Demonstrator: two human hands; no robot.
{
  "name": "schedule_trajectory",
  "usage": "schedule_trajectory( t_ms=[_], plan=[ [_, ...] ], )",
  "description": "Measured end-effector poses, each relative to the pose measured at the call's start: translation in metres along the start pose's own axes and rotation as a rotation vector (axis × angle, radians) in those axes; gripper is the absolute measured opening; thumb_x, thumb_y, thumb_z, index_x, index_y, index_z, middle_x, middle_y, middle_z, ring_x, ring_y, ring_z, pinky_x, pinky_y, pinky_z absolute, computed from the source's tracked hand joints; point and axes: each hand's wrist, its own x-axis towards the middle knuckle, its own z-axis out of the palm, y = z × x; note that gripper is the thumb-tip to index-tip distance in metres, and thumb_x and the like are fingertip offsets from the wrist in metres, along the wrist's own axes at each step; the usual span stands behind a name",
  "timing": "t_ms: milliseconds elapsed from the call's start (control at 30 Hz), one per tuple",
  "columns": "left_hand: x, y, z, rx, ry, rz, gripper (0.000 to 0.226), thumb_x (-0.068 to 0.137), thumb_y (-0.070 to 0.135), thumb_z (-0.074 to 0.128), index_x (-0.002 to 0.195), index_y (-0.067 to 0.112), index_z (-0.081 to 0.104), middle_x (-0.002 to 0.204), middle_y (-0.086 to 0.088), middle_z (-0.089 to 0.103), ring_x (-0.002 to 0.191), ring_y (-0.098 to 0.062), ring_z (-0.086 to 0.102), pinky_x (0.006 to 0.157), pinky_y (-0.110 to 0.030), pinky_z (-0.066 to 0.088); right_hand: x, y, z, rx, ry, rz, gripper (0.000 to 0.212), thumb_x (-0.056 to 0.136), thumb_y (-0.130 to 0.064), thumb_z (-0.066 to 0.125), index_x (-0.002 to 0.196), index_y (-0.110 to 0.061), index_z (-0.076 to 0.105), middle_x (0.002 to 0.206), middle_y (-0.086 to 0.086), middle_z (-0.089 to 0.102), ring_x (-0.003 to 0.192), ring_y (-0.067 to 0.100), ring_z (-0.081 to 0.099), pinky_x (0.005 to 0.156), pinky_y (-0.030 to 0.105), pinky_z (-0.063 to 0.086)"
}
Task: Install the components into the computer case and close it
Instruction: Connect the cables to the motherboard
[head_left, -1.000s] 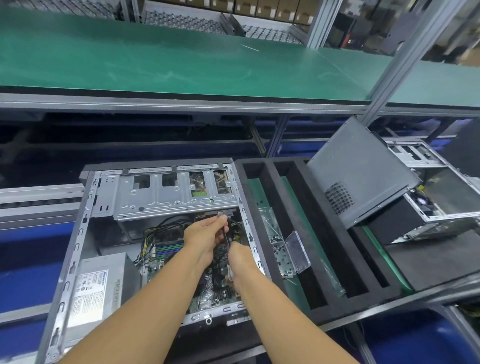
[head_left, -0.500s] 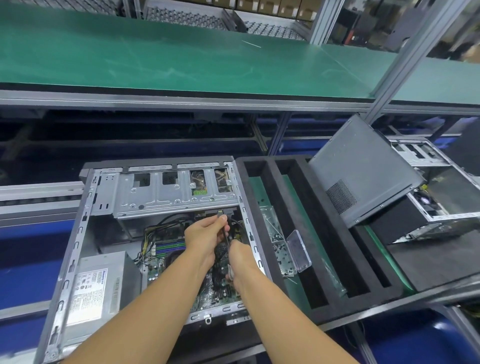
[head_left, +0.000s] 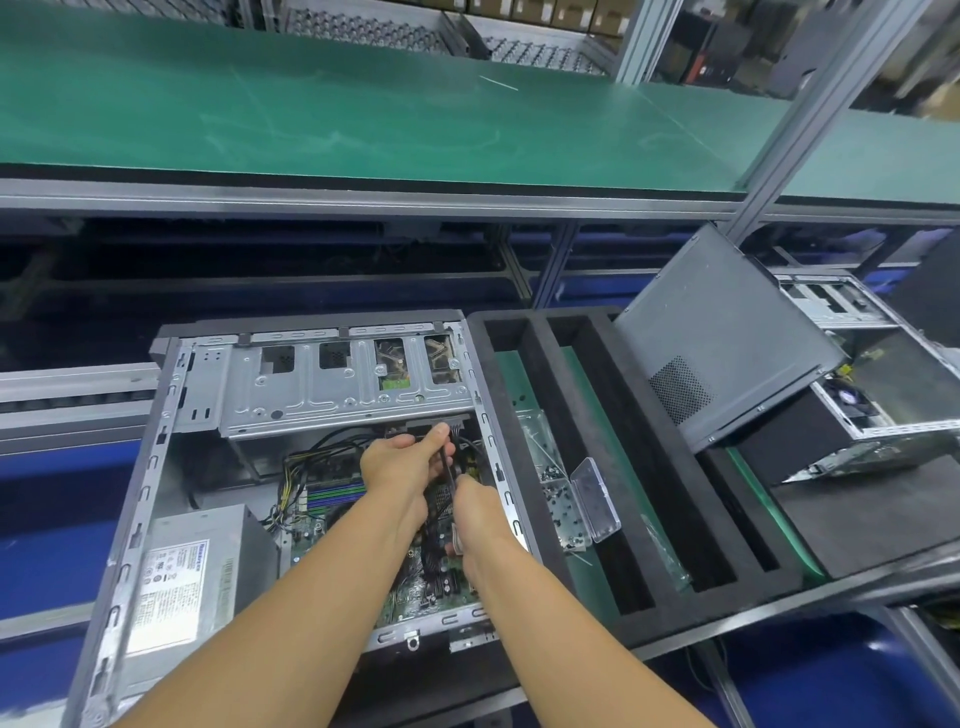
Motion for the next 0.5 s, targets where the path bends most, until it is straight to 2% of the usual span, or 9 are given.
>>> schedule_trajectory(
  t_ms=[67,167,233,300,400,500],
  plan=[
    [0.001,0.001,0.001,0.003,0.01,0.011,0.045,0.075,-0.001,0.082,0.089,0.012,0.042,0.077,-0.018,0.067,0.056,-0.019,0.069,0.052,-0.028,0.055,0.0,0.0,0.0,-0.002,-0.001,-0.011,0.034,0.107,-0.022,0.03,0.119,-0.009,0.059,0.067,0.0,0.039,0.054,0.015,0.033,0.05,0.025,0.035],
    [0.0,0.0,0.001,0.011,0.006,0.027,0.047,0.075,0.0,0.082,0.088,0.015,0.04,0.078,-0.017,0.068,0.055,-0.018,0.069,0.05,-0.025,0.055,-0.001,-0.001,0.001,-0.015,0.025,-0.029,0.027,0.107,-0.017,0.029,0.115,-0.012,0.054,0.071,0.002,0.045,0.057,0.015,0.038,0.048,0.024,0.034],
    [0.0,0.001,-0.004,0.04,-0.028,0.038,0.043,0.077,0.005,0.082,0.09,0.012,0.041,0.081,-0.017,0.07,0.06,-0.019,0.072,0.053,-0.025,0.057,-0.001,0.0,0.0,-0.027,0.024,-0.043,0.029,0.107,-0.014,0.027,0.125,-0.013,0.049,0.077,0.004,0.05,0.058,0.015,0.041,0.047,0.024,0.035],
    [0.002,0.005,-0.014,0.111,-0.108,0.029,0.039,0.082,0.016,0.08,0.095,0.008,0.044,0.083,-0.017,0.072,0.07,-0.023,0.074,0.062,-0.03,0.06,-0.002,0.0,-0.001,-0.034,0.008,-0.016,0.032,0.107,-0.013,0.027,0.132,-0.014,0.046,0.085,0.007,0.053,0.063,0.018,0.046,0.05,0.027,0.043],
    [0.011,0.017,-0.037,0.411,-0.208,0.065,0.033,0.089,0.029,0.072,0.098,0.002,0.055,0.081,-0.015,0.075,0.071,-0.023,0.074,0.063,-0.032,0.061,-0.006,0.002,-0.003,0.026,-0.045,0.118,0.031,0.104,-0.007,0.034,0.126,-0.005,0.055,0.086,0.013,0.054,0.066,0.023,0.053,0.049,0.031,0.055],
    [0.017,0.025,-0.055,0.763,-0.252,0.237,0.018,0.091,0.023,0.069,0.087,0.008,0.061,0.081,-0.012,0.075,0.063,-0.017,0.07,0.059,-0.034,0.059,-0.013,0.004,-0.004,0.087,-0.085,0.144,0.024,0.106,-0.007,0.036,0.119,-0.002,0.055,0.083,0.017,0.055,0.063,0.023,0.057,0.047,0.034,0.059]
  ],
)
